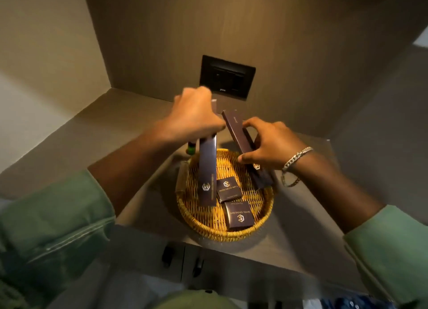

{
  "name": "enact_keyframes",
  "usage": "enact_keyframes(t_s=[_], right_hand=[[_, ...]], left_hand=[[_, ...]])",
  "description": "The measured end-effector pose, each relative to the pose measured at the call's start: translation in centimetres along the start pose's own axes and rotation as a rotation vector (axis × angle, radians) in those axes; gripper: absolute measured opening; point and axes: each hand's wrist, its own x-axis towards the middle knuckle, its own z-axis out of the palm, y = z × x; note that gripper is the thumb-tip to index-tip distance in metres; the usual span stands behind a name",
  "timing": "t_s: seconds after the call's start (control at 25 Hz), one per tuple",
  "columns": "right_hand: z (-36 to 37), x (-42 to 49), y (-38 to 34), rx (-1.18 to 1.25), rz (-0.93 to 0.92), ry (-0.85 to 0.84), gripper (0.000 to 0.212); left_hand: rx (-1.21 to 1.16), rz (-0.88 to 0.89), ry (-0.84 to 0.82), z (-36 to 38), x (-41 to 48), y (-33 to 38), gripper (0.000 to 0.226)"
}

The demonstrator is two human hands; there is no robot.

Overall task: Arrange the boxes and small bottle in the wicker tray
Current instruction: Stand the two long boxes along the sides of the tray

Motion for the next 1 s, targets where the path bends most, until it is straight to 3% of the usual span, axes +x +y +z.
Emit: enact_keyframes(t_s=[0.16,0.36,0.56,0.8,1.0], right_hand=[[3.3,-0.9,-0.8,-0.105,0.046,0.013,0.073],[4.9,-0.9,-1.0,-0.258,0.132,0.004,0.063],[5.2,-1.4,-1.3,-0.355,0.098,0.091,0.058],[5.9,-1.4,-1.5,-0.2,0.173,-0.021,0.07],[5.9,-2.0,-1.0,-0.206,0.186,0.019,0.058]], left_hand=[[0.054,-0.08,-0.1,4.2,0.1,-2.0,0.033],[-0.003,-0.091,-0.084,5.8,-0.2,-4.1,0.044],[0.011,-0.096,-0.017,5.6,0.7,-4.7,0.043],[0.084,-0.04,0.003,7.0,0.0,-6.1,0.043],[-0.201,0.053,0.024,7.3,-0.1,-6.5,0.04]])
